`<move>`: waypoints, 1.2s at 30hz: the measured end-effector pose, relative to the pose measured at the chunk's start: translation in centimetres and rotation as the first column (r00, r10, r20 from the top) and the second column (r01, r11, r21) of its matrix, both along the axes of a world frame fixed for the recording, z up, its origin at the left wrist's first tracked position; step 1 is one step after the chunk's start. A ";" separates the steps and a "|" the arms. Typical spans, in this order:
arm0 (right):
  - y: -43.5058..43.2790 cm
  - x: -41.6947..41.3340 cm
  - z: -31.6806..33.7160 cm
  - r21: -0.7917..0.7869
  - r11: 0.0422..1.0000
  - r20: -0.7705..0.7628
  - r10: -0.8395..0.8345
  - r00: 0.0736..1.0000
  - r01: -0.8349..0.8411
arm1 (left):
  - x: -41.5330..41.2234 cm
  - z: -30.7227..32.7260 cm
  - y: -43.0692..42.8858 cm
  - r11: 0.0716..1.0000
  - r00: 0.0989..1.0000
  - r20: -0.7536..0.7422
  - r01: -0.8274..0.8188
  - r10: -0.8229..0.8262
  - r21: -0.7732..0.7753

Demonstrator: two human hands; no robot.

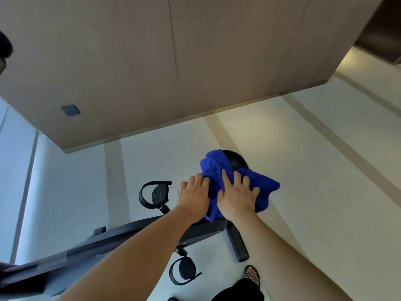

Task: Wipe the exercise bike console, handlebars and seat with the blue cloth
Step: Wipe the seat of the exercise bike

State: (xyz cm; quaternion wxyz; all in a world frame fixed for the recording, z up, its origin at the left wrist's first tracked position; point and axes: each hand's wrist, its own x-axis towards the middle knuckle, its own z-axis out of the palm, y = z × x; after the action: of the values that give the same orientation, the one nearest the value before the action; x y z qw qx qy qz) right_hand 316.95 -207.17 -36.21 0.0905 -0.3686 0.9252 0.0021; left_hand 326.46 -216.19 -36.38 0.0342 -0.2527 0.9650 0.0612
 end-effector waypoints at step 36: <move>-6.2 -12.2 -1.8 -0.219 0.967 0.117 0.162 0.980 -0.134 | -11.1 -2.1 -2.8 0.891 0.948 -0.031 -0.285 0.316 0.353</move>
State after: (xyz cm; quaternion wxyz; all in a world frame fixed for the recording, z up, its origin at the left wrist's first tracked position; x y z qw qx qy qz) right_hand 304.77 -213.35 -38.00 0.1125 -0.4435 0.8819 -0.1134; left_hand 315.35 -219.04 -38.47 0.0258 -0.3860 0.8892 0.2442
